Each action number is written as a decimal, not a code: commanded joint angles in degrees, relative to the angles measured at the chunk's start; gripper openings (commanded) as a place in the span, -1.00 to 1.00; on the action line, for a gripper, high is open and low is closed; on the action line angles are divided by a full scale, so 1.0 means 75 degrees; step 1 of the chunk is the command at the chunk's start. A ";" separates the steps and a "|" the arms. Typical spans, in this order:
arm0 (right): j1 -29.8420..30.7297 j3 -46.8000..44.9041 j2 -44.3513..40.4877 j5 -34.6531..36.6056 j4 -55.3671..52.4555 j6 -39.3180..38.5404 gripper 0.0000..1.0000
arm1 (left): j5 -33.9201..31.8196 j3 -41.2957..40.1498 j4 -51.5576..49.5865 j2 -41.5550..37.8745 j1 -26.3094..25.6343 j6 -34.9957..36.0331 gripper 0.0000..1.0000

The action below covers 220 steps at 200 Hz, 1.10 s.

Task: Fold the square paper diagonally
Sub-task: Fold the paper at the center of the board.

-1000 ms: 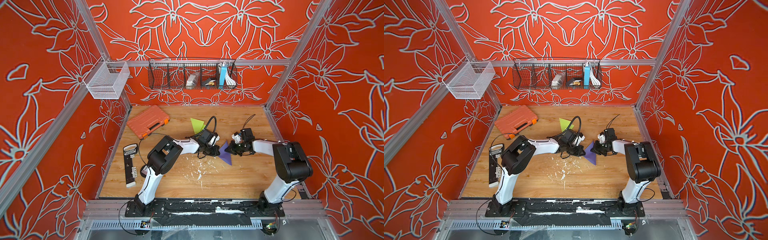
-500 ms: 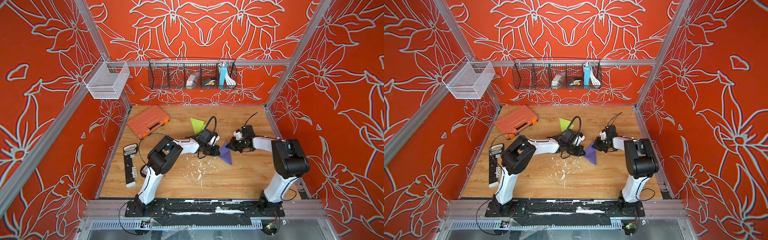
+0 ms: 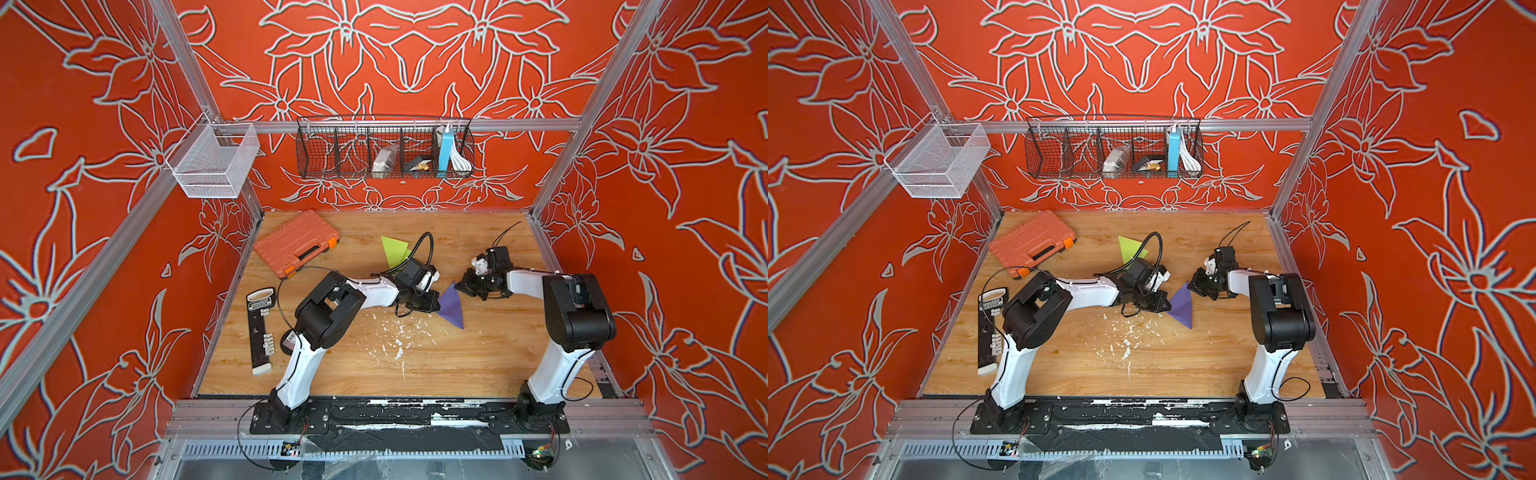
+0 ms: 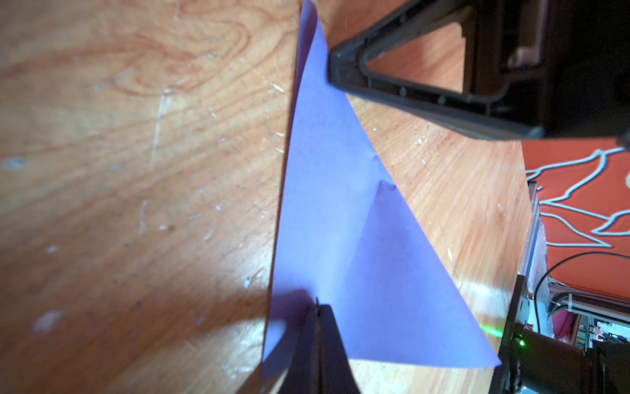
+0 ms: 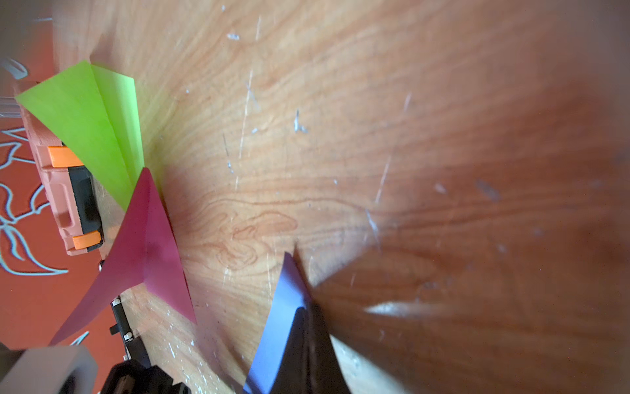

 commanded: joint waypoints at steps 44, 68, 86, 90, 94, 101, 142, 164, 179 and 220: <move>-0.0106 0.0237 0.0406 0.0899 -0.0252 -0.0119 -1.00 | -0.0435 -0.0199 -0.1005 0.0437 0.0024 0.0149 -1.00; -0.0105 0.0403 0.0533 0.0863 -0.0260 -0.0122 -1.00 | -0.0447 -0.0218 -0.1014 0.0437 0.0020 0.0155 -1.00; -0.0107 0.0549 0.0591 0.0816 -0.0245 -0.0143 -1.00 | -0.0453 -0.0205 -0.1016 0.0427 0.0020 0.0173 -1.00; -0.0104 0.0577 0.0592 0.0810 -0.0265 -0.0154 -1.00 | -0.0457 -0.0205 -0.1016 0.0430 0.0020 0.0161 -1.00; -0.0104 0.0603 0.0570 0.0801 -0.0303 -0.0172 -1.00 | -0.0459 -0.0205 -0.1019 0.0431 0.0018 0.0160 -1.00; -0.0106 0.0638 0.0507 0.0787 -0.0366 -0.0222 -1.00 | -0.0458 -0.0193 -0.1023 0.0452 0.0017 0.0161 -1.00; 0.0014 0.0286 -0.0794 0.0909 -0.1210 -0.0810 -1.00 | -0.0442 -0.0181 -0.1007 0.0454 0.0020 0.0156 -1.00; 0.0231 0.0132 -0.1412 0.0812 -0.2021 -0.1324 -1.00 | -0.0438 -0.0159 -0.0993 0.0477 0.0026 0.0161 -1.00; 0.0457 0.0024 -0.1643 0.0595 -0.2441 -0.1619 -1.00 | -0.0446 -0.0129 -0.0992 0.0501 0.0020 0.0154 -1.00; 0.1258 -0.0123 -0.1662 0.0376 -0.2929 -0.1835 -1.00 | -0.0438 -0.0116 -0.0959 0.0479 0.0019 0.0191 -1.00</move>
